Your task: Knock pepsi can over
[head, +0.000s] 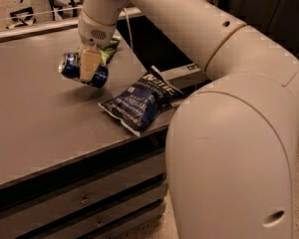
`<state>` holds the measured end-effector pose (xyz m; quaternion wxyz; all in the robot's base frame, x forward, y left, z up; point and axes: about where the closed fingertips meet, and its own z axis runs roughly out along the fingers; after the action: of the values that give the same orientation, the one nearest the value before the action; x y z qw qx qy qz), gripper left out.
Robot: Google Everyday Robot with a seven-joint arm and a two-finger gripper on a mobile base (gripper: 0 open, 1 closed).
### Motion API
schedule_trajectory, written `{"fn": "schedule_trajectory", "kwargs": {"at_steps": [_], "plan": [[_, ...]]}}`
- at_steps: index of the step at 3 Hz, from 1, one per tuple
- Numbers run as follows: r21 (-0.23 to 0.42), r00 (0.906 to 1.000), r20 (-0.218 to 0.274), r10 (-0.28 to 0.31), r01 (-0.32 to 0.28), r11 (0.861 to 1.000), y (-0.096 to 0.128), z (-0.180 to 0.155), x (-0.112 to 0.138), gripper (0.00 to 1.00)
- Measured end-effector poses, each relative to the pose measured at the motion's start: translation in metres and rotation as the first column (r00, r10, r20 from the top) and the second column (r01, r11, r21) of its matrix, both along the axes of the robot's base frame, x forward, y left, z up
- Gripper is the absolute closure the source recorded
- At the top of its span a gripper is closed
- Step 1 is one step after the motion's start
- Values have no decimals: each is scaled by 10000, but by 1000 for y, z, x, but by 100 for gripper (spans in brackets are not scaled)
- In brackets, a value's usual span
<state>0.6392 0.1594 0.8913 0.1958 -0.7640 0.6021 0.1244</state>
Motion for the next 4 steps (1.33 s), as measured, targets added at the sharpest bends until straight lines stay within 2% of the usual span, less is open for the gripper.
{"fn": "schedule_trajectory", "kwargs": {"at_steps": [2,3,4], "plan": [[-177,9987,15,507,-506,9986,17,-10,-28,13],[-359,9957,-75,927,-929,9950,23,-19,-46,0],[-232,9949,-163,994,-998,9947,21,-20,-51,0]]}}
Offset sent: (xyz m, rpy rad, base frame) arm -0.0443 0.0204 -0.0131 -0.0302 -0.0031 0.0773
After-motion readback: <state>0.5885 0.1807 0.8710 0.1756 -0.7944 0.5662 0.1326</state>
